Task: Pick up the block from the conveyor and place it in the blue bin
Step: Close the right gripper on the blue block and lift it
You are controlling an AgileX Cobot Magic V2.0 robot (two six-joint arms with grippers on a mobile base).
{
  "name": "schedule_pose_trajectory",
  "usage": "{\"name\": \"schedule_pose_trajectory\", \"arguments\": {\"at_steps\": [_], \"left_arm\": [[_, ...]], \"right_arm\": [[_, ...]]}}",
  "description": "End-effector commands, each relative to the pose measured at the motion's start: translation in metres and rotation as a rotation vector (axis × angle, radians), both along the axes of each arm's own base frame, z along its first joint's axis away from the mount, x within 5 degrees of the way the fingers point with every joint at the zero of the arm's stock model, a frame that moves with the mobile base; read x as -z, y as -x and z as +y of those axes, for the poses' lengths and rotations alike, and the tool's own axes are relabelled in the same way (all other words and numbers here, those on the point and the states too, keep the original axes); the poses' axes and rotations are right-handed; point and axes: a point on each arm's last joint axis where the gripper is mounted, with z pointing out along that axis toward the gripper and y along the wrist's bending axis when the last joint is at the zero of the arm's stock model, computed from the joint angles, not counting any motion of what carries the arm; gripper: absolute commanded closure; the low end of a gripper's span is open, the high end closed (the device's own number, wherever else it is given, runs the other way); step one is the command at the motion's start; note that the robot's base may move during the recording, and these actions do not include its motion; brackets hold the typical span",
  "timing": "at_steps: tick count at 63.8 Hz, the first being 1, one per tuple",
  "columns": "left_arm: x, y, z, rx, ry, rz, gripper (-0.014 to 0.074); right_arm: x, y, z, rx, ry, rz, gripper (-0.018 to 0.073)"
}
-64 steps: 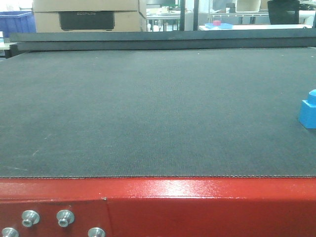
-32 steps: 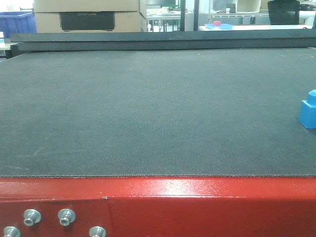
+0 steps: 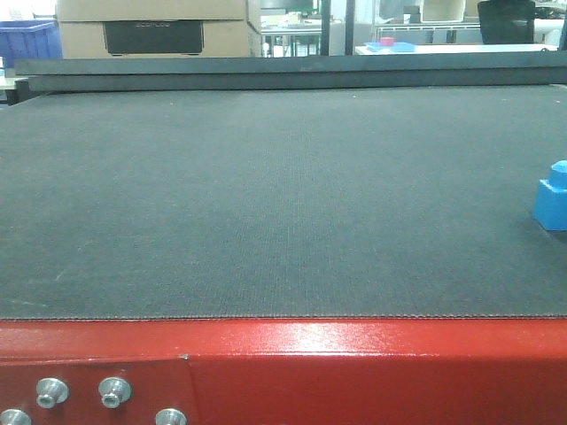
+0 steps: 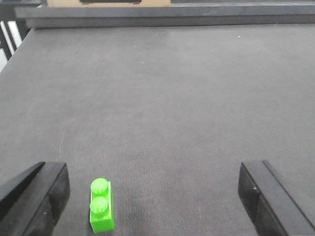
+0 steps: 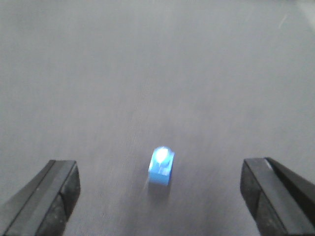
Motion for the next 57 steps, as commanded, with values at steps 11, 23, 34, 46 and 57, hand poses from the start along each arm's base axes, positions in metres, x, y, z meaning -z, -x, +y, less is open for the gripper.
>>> {"name": "schedule_pose_trajectory", "arguments": {"at_steps": [11, 23, 34, 46, 57], "left_arm": [[-0.004, -0.003, -0.004, 0.037, -0.025, -0.029, -0.0012], [-0.004, -0.003, -0.004, 0.038, -0.025, -0.027, -0.0012], [-0.004, -0.003, -0.004, 0.038, -0.025, -0.025, -0.0012], [-0.004, -0.003, -0.004, 0.039, -0.023, -0.025, -0.0012], [-0.004, -0.003, -0.004, 0.039, -0.022, -0.021, -0.0012]], "right_arm": [[0.014, -0.074, 0.014, -0.026, 0.07, 0.304, -0.001], [0.054, -0.122, 0.015, 0.052, 0.102, 0.45, -0.001], [0.098, -0.155, 0.02, 0.072, 0.103, 0.552, -0.001], [0.131, -0.176, 0.024, 0.084, 0.102, 0.599, -0.001], [0.149, -0.186, 0.025, 0.09, 0.1, 0.614, 0.0015]]}}
